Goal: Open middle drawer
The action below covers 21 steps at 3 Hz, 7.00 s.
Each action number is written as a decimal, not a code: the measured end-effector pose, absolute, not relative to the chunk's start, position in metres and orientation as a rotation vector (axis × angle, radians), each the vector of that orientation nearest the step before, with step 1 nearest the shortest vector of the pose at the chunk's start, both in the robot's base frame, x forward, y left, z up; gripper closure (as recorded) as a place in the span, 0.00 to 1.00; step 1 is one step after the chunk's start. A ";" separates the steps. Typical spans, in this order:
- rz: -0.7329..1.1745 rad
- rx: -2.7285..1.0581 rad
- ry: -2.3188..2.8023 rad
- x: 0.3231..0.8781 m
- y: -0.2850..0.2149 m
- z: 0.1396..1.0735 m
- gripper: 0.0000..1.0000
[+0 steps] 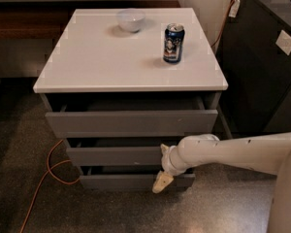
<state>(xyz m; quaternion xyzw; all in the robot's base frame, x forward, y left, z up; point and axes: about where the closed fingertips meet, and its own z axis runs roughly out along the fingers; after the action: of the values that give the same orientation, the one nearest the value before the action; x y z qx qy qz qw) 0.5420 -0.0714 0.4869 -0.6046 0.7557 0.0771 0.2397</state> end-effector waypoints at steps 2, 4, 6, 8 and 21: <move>0.183 -1.634 2.040 0.594 -0.079 0.467 0.00; 0.135 -1.590 1.981 0.621 -0.070 0.438 0.00; 0.107 -1.520 1.981 0.644 -0.075 0.428 0.03; 0.131 -1.490 2.004 0.651 -0.079 0.420 0.49; 0.218 -1.548 2.009 0.614 -0.064 0.427 0.82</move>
Offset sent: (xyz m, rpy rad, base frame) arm 0.0826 -0.0120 -0.0294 0.0171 -0.0795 -0.0124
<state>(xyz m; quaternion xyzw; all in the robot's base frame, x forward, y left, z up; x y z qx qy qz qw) 0.6143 -0.0639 0.4268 -0.5814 0.7544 0.0818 0.2935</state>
